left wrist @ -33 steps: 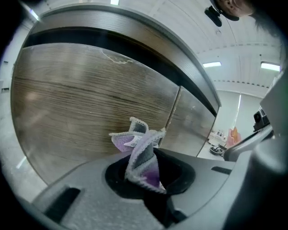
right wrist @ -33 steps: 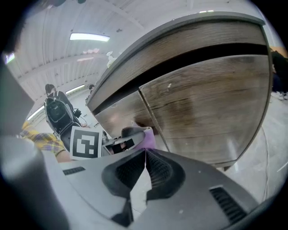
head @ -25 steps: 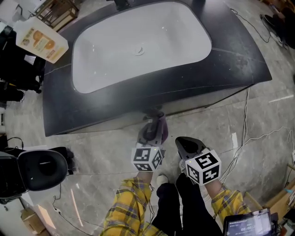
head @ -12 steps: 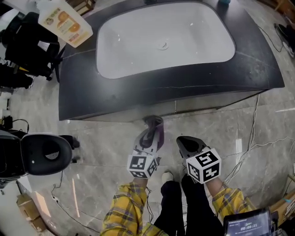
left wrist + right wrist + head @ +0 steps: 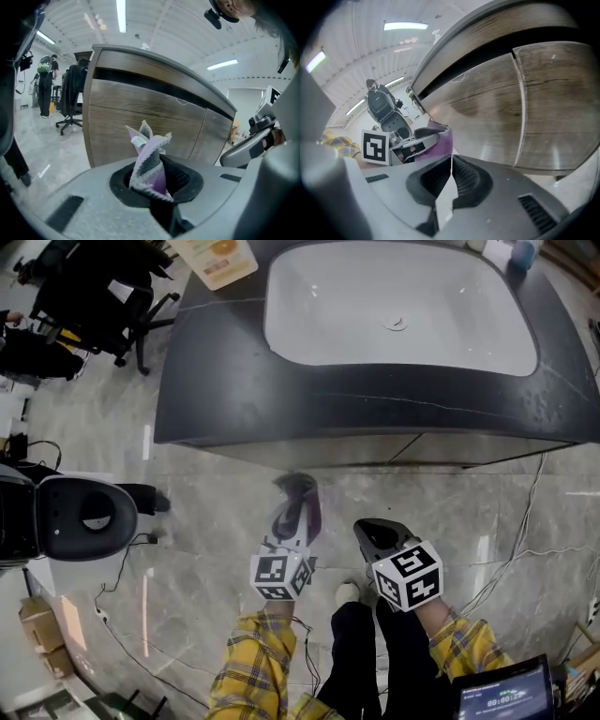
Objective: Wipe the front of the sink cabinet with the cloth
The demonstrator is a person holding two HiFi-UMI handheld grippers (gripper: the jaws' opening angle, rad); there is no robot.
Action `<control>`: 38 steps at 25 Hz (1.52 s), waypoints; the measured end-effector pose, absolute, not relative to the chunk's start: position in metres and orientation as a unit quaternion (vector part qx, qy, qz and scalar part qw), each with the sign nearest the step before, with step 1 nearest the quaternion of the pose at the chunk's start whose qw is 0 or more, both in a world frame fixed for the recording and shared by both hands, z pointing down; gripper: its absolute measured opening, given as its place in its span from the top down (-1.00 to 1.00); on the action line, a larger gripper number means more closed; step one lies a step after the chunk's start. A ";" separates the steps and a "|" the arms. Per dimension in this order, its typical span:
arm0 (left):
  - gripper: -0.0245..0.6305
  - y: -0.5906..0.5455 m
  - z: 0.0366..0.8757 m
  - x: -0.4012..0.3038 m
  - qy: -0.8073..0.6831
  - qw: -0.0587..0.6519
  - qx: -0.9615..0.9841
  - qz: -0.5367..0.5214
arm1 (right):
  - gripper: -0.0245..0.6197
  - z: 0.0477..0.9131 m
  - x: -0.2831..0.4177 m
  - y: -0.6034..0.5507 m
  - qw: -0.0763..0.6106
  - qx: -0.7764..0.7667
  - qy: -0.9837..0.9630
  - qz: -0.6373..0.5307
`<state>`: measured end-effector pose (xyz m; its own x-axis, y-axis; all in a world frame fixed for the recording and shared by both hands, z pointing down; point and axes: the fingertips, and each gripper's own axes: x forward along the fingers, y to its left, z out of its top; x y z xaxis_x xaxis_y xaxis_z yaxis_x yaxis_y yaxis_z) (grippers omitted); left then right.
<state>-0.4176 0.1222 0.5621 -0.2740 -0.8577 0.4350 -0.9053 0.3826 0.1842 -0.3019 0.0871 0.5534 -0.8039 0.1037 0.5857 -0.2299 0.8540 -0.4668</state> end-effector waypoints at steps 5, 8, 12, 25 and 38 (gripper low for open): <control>0.77 0.154 0.583 -0.462 -0.819 0.244 0.515 0.063 | 0.90 0.563 -0.321 0.110 0.324 0.005 -0.910 0.257; 0.77 0.167 0.598 -0.495 -0.839 0.248 0.481 0.057 | 0.90 0.575 -0.329 0.114 0.333 -0.006 -0.909 0.250; 0.77 0.172 0.618 -0.519 -0.855 0.253 0.450 0.045 | 0.90 0.597 -0.330 0.107 0.341 -0.005 -0.907 0.246; 0.77 0.144 0.649 -0.543 -0.865 0.258 0.430 -0.021 | 0.90 0.621 -0.322 0.088 0.331 0.010 -0.913 0.240; 0.77 0.090 0.652 -0.484 -0.830 0.265 0.488 -0.044 | 0.90 0.625 -0.288 0.058 0.317 0.058 -0.908 0.267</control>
